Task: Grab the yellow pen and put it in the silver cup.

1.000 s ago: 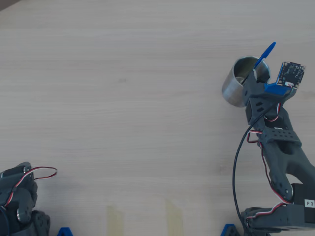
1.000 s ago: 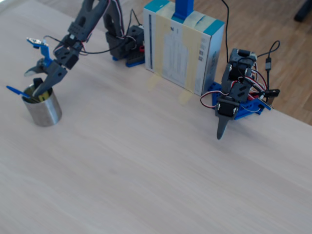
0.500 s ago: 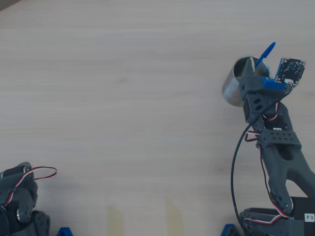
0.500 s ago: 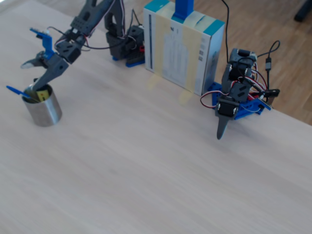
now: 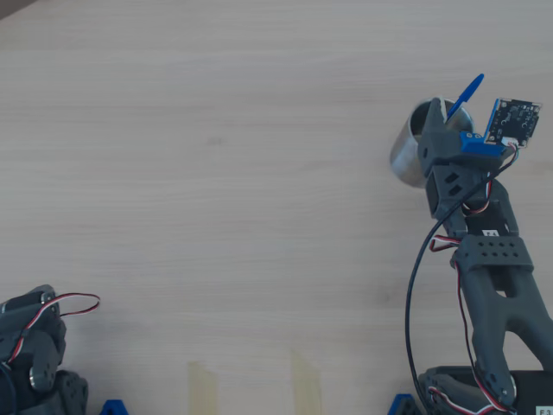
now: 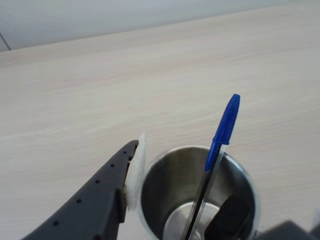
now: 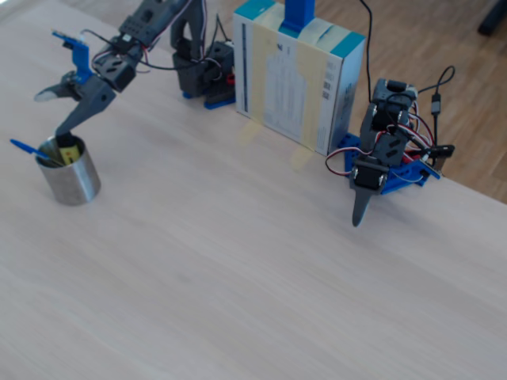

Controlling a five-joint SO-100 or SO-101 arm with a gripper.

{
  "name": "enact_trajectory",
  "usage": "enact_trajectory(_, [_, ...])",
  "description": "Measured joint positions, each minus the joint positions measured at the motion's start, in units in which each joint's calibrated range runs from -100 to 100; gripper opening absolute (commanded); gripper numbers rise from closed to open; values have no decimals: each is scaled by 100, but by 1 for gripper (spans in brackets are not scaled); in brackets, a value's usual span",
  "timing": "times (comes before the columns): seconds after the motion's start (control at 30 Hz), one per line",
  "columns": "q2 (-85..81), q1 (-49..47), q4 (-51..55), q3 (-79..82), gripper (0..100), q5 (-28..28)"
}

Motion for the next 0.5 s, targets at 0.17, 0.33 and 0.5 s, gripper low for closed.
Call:
enact_trajectory(0.17, [-342,-8,353,0,52,0])
enact_trajectory(0.33, [-742,-100,496,379,52,0])
enact_trajectory(0.5, [-1175,-67,513,703,52,0])
